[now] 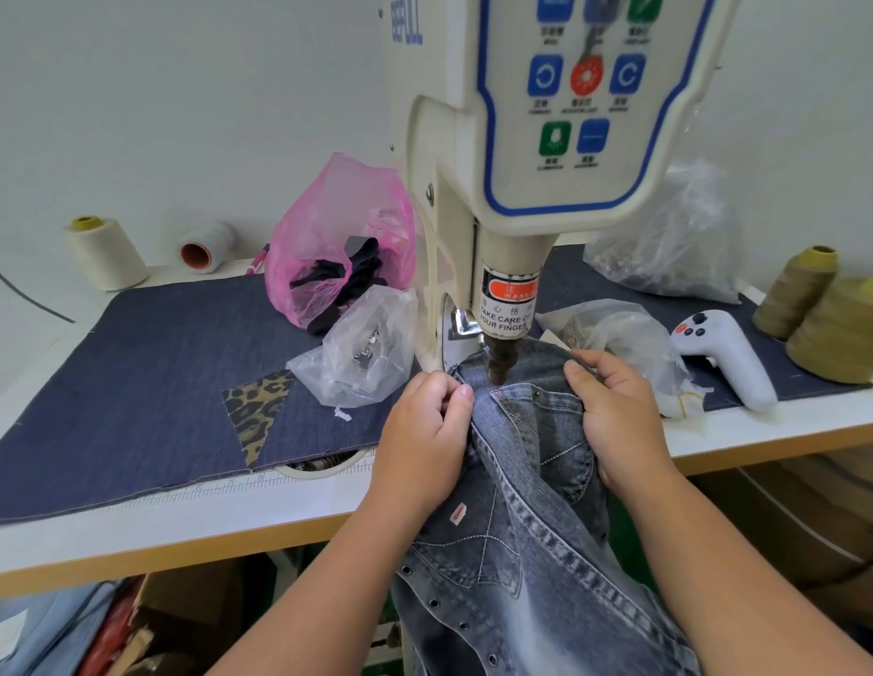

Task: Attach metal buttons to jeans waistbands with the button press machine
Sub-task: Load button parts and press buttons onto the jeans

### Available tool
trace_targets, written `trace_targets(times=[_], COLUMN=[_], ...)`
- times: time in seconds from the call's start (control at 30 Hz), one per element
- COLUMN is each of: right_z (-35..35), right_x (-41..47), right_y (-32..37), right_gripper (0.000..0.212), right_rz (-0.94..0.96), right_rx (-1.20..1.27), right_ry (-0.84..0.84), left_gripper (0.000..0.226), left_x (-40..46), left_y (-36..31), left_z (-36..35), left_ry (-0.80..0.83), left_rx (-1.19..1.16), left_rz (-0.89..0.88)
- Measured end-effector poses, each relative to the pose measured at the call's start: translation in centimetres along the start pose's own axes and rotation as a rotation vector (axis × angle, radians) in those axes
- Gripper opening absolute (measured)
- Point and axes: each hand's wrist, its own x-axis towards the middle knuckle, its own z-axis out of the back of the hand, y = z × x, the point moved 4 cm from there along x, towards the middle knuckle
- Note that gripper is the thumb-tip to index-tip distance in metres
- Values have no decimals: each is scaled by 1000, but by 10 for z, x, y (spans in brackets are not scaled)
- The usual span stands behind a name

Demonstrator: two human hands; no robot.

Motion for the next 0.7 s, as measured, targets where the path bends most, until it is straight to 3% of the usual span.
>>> trace_targets(times=[0.27, 0.7], right_z=[-1, -1], right_x=[-2, -4], right_y=[5, 7], right_gripper=[33, 34], right_rz=[19, 38], right_rx=[7, 3], right_ry=[4, 37], left_gripper=[28, 29], left_x=[1, 1], left_y=[0, 0], left_z=[0, -1], left_ry=[1, 3], left_rx=[-1, 9], left_rz=[-3, -7])
